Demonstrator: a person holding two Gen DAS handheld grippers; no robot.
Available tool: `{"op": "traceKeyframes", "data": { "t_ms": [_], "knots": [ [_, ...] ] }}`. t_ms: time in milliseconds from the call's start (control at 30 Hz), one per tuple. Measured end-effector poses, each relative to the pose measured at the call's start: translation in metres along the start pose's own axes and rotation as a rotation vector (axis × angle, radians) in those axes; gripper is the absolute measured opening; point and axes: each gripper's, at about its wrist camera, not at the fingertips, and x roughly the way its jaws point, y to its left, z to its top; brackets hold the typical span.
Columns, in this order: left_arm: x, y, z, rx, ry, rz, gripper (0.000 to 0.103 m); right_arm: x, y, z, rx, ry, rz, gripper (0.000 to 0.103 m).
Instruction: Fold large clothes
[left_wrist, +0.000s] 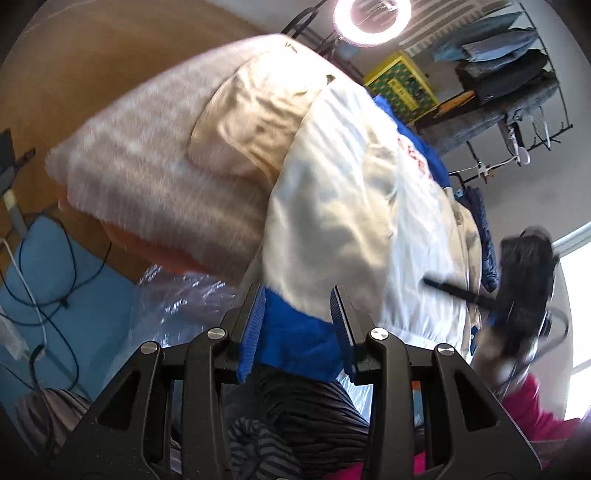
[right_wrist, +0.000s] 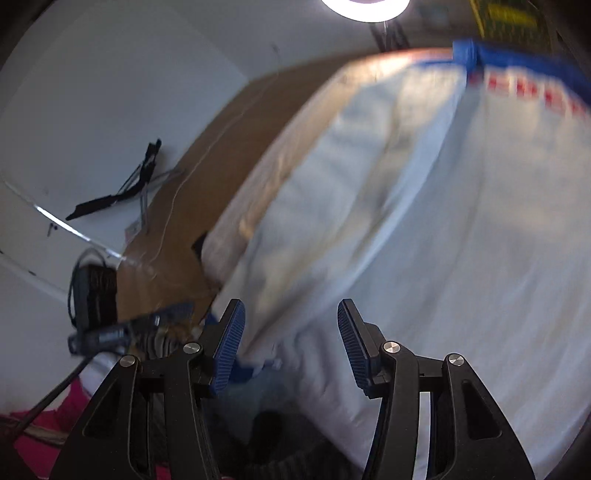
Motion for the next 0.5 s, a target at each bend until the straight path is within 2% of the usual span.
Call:
{"op": "traceKeyframes", "data": {
  "t_ms": [67,133,300,333,367,400,500],
  "knots": [
    [0.006,0.007,-0.002,-0.023,0.014,0.014,0.037,0.028,0.003,-0.014,0.018,0.052,0.033,0.052],
    [0.007,0.011,-0.002,-0.04,0.014,0.007,0.037,0.047,0.014,-0.019,-0.021,0.07,0.043,0.052],
    [0.005,0.01,0.0,-0.025,0.002,0.033,0.037,0.087,0.036,-0.012,-0.092,0.122,0.025,0.052],
    [0.005,0.01,0.0,-0.022,0.002,0.035,0.037,0.091,0.034,-0.01,-0.08,0.134,0.042,0.034],
    [0.004,0.009,-0.001,-0.02,0.0,0.035,0.037,0.093,0.032,-0.008,-0.048,0.147,0.081,0.021],
    [0.002,0.009,-0.002,-0.019,-0.006,0.031,0.037,0.091,0.027,-0.005,0.012,0.157,0.148,0.017],
    [0.002,0.009,-0.004,-0.021,-0.014,0.021,0.037,0.07,0.008,0.002,0.167,0.096,0.393,0.016]
  ]
}}
